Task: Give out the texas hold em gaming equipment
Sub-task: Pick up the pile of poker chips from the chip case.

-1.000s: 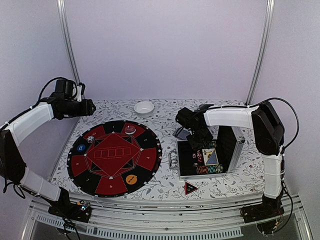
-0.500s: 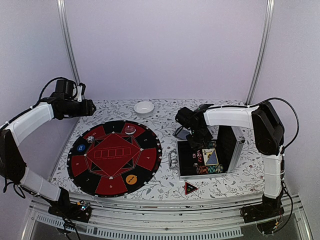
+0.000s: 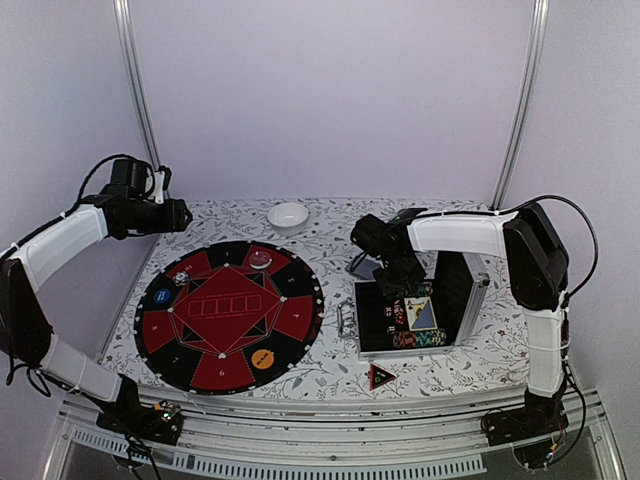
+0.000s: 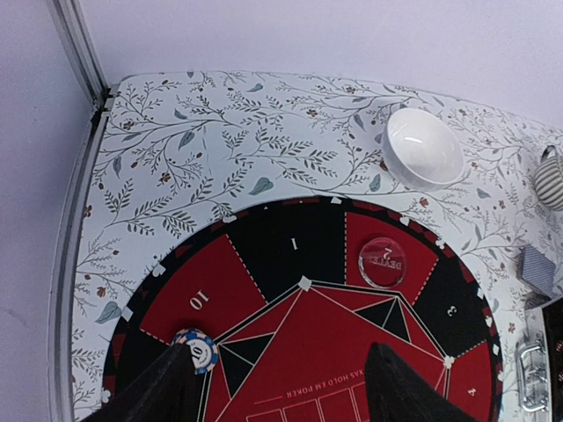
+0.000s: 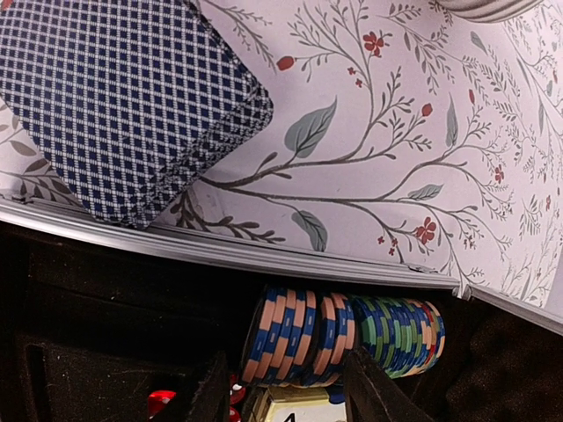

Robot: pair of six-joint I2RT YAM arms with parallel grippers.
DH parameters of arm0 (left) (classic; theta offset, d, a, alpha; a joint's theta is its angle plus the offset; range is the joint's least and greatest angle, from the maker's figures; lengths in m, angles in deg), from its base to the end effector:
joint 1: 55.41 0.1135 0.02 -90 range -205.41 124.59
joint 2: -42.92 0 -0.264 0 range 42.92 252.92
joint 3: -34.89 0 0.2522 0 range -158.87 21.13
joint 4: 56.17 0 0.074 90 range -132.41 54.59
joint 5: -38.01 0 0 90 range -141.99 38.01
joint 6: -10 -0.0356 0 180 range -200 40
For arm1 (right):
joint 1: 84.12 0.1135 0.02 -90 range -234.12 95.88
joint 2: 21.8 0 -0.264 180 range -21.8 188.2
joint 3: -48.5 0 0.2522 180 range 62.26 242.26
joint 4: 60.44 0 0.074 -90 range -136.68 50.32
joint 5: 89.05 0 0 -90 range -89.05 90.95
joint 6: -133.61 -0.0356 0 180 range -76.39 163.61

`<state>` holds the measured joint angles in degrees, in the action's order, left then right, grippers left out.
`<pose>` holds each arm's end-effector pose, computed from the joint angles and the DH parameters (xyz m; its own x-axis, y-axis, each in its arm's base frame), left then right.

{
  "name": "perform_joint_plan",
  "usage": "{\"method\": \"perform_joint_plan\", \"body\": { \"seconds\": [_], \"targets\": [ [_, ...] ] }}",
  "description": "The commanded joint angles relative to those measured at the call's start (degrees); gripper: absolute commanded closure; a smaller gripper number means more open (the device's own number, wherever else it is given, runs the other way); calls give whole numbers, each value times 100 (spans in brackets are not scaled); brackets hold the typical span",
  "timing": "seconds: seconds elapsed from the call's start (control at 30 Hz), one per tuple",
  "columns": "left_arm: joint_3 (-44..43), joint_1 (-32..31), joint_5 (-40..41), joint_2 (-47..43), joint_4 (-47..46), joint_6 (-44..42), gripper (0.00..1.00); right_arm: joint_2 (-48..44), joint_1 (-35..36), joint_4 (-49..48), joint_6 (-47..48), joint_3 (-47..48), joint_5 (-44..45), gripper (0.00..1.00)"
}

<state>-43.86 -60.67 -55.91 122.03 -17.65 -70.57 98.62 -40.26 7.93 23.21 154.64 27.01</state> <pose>0.3061 -0.0306 0.3024 -0.6403 -0.1052 -0.7609 0.0401 0.9846 -0.1699 0.3076 0.2739 0.1738 -0.8731 -0.4048 -0.2718 -0.2962 0.8831 -0.3638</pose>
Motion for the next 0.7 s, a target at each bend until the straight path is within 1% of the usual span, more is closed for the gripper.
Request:
{"method": "perform_joint_plan", "body": {
  "seconds": [0.0,0.2,0.3,0.5,0.67],
  "targets": [
    [-59,-63,-72,41,21,-64,31,45,-12,27,-91,94,223,53],
    [-57,-58,-86,67,21,-72,31,51,-16,71,-104,93,302,49],
    [-58,-59,-95,56,21,-76,31,40,-31,90,-136,26,300,49],
    [-51,-59,-99,58,23,-94,31,25,-53,-104,-109,-123,44,52],
    [-53,-59,-95,40,37,-91,31,34,-65,-118,-98,-157,20,53]
  ]
}}
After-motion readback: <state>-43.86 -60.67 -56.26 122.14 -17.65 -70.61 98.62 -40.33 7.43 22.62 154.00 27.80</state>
